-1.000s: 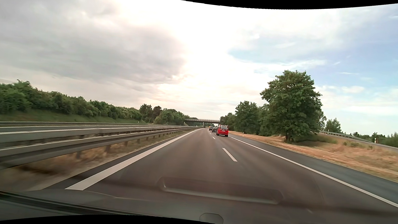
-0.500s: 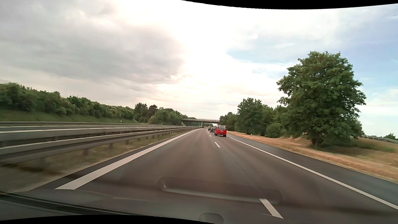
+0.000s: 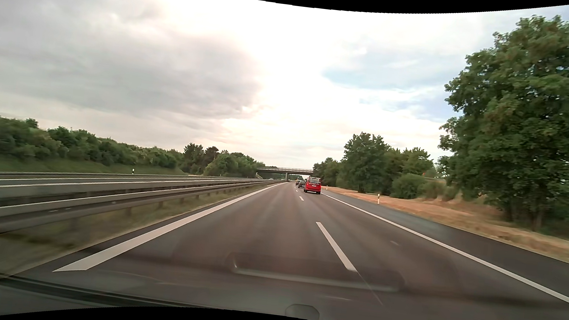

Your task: Follow the waypoints while adhering to traffic rules and regulations

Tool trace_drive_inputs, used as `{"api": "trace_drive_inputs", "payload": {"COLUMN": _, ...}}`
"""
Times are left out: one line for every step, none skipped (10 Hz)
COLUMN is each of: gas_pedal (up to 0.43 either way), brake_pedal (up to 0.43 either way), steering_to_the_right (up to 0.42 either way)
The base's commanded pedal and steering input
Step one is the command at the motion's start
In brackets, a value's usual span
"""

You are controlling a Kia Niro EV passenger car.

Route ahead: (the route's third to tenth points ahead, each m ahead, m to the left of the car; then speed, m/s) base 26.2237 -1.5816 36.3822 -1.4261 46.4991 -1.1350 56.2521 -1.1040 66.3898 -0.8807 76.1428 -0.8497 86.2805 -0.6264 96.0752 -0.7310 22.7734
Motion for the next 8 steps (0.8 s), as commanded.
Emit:
{"api": "trace_drive_inputs", "payload": {"gas_pedal": 0.24, "brake_pedal": 0.0, "steering_to_the_right": 0.002}}
{"api": "trace_drive_inputs", "payload": {"gas_pedal": 0.24, "brake_pedal": 0.0, "steering_to_the_right": 0.001}}
{"api": "trace_drive_inputs", "payload": {"gas_pedal": 0.24, "brake_pedal": 0.0, "steering_to_the_right": 0.001}}
{"api": "trace_drive_inputs", "payload": {"gas_pedal": 0.24, "brake_pedal": 0.0, "steering_to_the_right": 0.002}}
{"api": "trace_drive_inputs", "payload": {"gas_pedal": 0.24, "brake_pedal": 0.0, "steering_to_the_right": 0.002}}
{"api": "trace_drive_inputs", "payload": {"gas_pedal": 0.248, "brake_pedal": 0.0, "steering_to_the_right": 0.003}}
{"api": "trace_drive_inputs", "payload": {"gas_pedal": 0.26, "brake_pedal": 0.0, "steering_to_the_right": 0.004}}
{"api": "trace_drive_inputs", "payload": {"gas_pedal": 0.26, "brake_pedal": 0.0, "steering_to_the_right": 0.004}}
